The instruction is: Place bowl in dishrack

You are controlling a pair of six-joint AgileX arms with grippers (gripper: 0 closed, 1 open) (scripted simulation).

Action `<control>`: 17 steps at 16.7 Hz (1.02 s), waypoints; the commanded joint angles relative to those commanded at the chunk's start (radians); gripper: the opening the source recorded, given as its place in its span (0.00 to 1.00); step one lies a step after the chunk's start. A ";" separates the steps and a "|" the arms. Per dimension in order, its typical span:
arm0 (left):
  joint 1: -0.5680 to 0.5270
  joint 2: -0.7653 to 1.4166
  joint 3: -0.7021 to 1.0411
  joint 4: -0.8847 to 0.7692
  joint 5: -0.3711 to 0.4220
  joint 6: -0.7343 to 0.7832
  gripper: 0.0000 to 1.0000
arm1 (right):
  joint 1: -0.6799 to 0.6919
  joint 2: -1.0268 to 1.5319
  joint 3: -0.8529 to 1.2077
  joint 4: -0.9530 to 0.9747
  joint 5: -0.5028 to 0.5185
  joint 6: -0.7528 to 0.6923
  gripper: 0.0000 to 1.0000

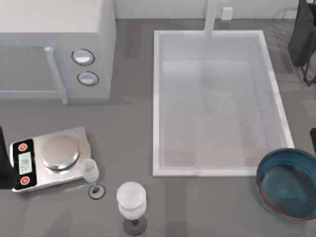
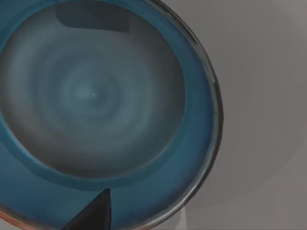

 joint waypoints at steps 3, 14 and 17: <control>0.000 0.000 0.000 0.000 0.000 0.000 1.00 | 0.001 0.050 -0.077 0.131 0.000 0.001 1.00; 0.000 0.000 0.000 0.000 0.000 0.000 1.00 | 0.003 0.159 -0.239 0.400 0.000 0.005 1.00; 0.000 0.000 0.000 0.000 0.000 0.000 1.00 | 0.003 0.159 -0.239 0.400 0.000 0.005 0.77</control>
